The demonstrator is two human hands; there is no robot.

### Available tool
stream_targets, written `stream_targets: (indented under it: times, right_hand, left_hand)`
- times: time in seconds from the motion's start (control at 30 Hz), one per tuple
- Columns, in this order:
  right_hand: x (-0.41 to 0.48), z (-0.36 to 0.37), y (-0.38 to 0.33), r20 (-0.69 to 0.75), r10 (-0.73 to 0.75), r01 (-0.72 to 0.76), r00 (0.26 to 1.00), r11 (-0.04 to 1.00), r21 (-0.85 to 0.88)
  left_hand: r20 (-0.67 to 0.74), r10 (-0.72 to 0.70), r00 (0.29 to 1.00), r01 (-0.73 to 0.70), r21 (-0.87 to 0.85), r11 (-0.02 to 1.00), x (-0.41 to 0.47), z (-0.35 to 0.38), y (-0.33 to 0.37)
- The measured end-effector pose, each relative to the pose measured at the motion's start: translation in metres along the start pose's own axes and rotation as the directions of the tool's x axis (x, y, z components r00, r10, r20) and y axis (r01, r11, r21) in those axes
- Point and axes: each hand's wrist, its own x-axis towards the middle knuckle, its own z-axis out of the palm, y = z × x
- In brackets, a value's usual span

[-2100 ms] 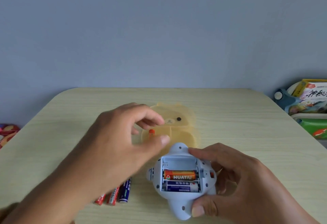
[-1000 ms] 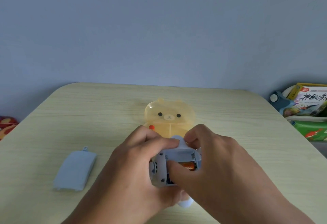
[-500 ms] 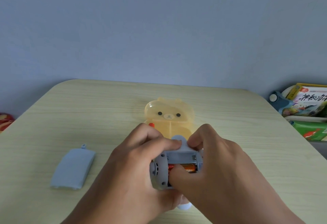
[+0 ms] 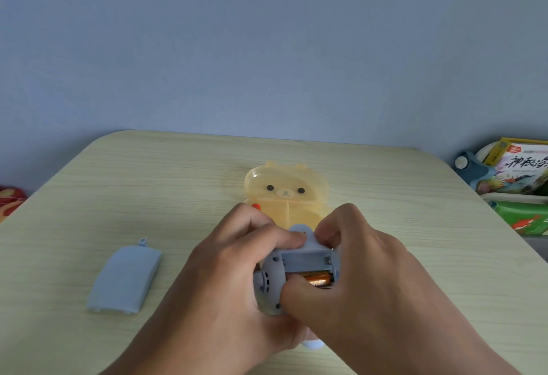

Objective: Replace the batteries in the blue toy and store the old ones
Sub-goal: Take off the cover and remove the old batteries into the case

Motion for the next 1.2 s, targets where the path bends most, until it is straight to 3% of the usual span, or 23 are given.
stream_targets:
  times: [0.07, 0.2, 0.4, 0.5, 0.6, 0.73, 0.87, 0.97, 1.2]
  right_hand:
    - [-0.002, 0.002, 0.005, -0.034, -0.043, 0.043, 0.998, 0.999, -0.018]
    - [0.000, 0.005, 0.016, -0.074, -0.293, 0.283, 0.953, 0.950, -0.131]
    - [0.013, 0.002, 0.025, 0.028, -0.429, 0.428, 0.903, 0.891, -0.151]
    - [0.015, 0.001, 0.028, -0.002, -0.430, 0.430, 0.903, 0.903, -0.003]
    - [0.012, -0.001, 0.030, -0.032, -0.345, 0.341, 0.938, 0.902, 0.266]
    - [0.021, -0.004, 0.034, -0.108, -0.195, 0.219, 0.975, 0.748, 0.627]
    - [0.041, -0.009, 0.045, -0.027, -0.111, 0.093, 0.993, 0.647, 0.756]
    - [0.050, -0.013, 0.050, 0.085, -0.115, 0.015, 0.990, 0.673, 0.739]
    - [0.073, -0.014, 0.035, 0.005, -0.204, 0.192, 0.979, 0.928, 0.318]
  left_hand:
    - [0.009, -0.010, 1.000, 0.011, -0.010, 1.000, 0.001, -0.001, -0.001]
    - [0.068, -0.066, 0.995, 0.069, -0.044, 0.997, 0.002, -0.005, -0.002]
    - [0.124, -0.100, 0.987, 0.111, -0.087, 0.990, 0.002, -0.007, -0.003]
    - [0.141, -0.116, 0.983, 0.129, -0.085, 0.988, 0.002, -0.010, -0.002]
    - [0.144, -0.131, 0.981, 0.145, -0.088, 0.986, 0.002, -0.012, -0.003]
    - [0.164, -0.136, 0.977, 0.154, -0.102, 0.983, 0.001, -0.011, -0.006]
    - [0.181, -0.131, 0.975, 0.153, -0.116, 0.981, 0.002, -0.013, -0.009]
    - [0.193, -0.129, 0.973, 0.157, -0.135, 0.978, 0.003, -0.016, -0.011]
    - [0.192, -0.122, 0.974, 0.147, -0.123, 0.981, 0.001, -0.018, -0.014]
